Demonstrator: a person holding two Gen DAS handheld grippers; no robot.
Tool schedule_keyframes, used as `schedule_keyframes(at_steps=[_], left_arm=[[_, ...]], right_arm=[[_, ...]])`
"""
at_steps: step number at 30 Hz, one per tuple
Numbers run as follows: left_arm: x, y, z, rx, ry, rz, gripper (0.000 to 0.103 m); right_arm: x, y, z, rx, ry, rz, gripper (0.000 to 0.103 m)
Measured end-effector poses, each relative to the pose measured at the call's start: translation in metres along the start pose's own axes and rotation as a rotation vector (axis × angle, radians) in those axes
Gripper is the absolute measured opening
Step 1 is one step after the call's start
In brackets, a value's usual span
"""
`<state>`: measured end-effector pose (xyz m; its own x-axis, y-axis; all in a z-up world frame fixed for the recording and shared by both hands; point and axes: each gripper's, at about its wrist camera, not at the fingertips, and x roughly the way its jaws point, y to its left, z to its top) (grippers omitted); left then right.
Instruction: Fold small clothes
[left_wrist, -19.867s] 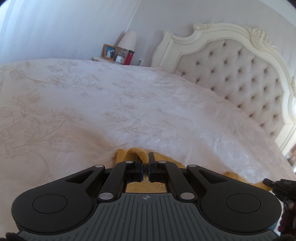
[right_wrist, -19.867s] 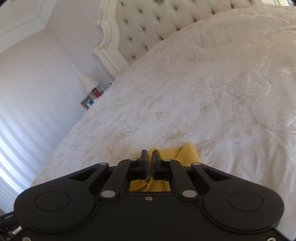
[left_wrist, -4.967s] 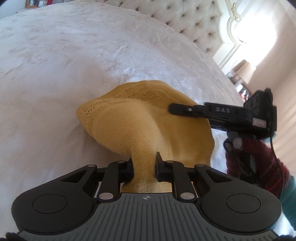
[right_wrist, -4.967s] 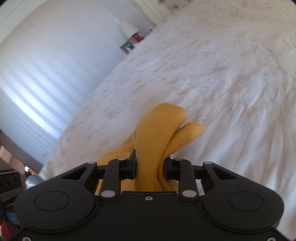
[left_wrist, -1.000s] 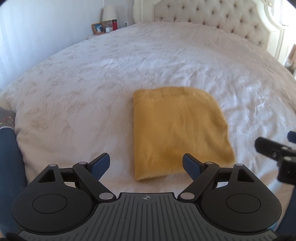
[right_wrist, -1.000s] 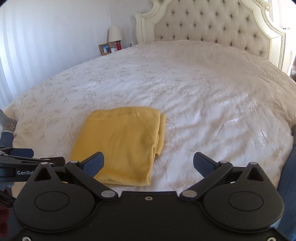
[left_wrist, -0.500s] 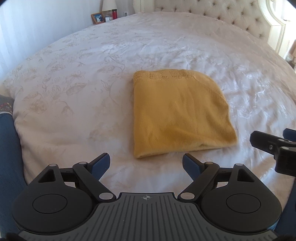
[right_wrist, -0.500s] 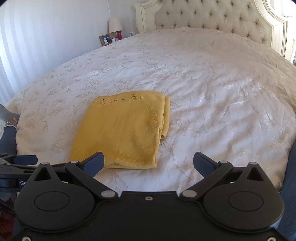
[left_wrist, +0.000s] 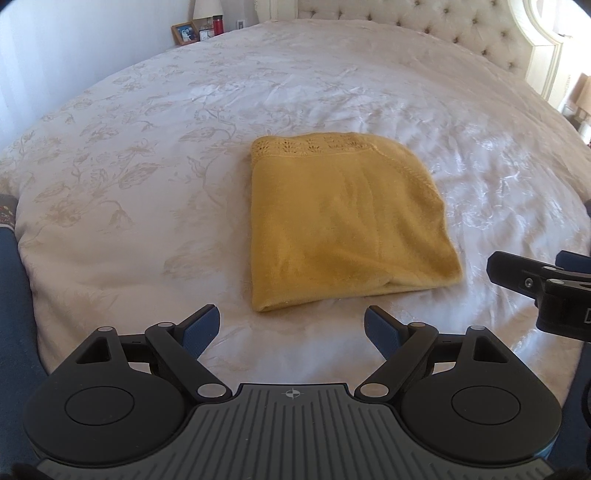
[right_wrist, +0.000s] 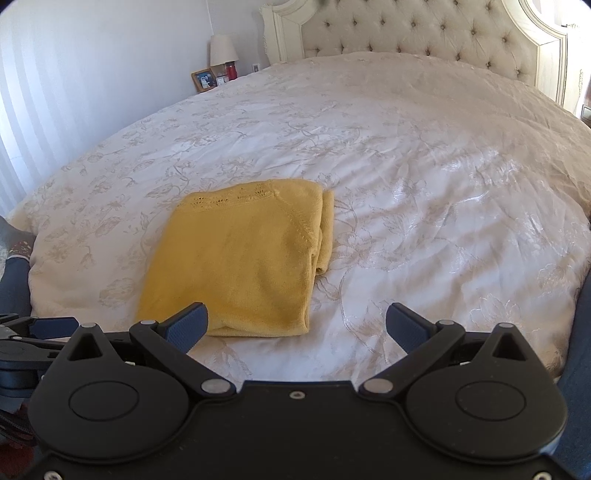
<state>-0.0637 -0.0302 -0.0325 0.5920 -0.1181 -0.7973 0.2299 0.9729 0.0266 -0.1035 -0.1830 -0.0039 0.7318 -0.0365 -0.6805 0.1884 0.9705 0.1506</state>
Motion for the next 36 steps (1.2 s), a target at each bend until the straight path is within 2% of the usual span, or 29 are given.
schedule_keyframes(at_steps=[36], left_arm=[[0.0029,-0.0039,-0.0002,0.006,0.014,-0.014,0.086]], right_arm=[[0.0047,0.0016,-0.0006,0.008,0.01,0.004,0.102]])
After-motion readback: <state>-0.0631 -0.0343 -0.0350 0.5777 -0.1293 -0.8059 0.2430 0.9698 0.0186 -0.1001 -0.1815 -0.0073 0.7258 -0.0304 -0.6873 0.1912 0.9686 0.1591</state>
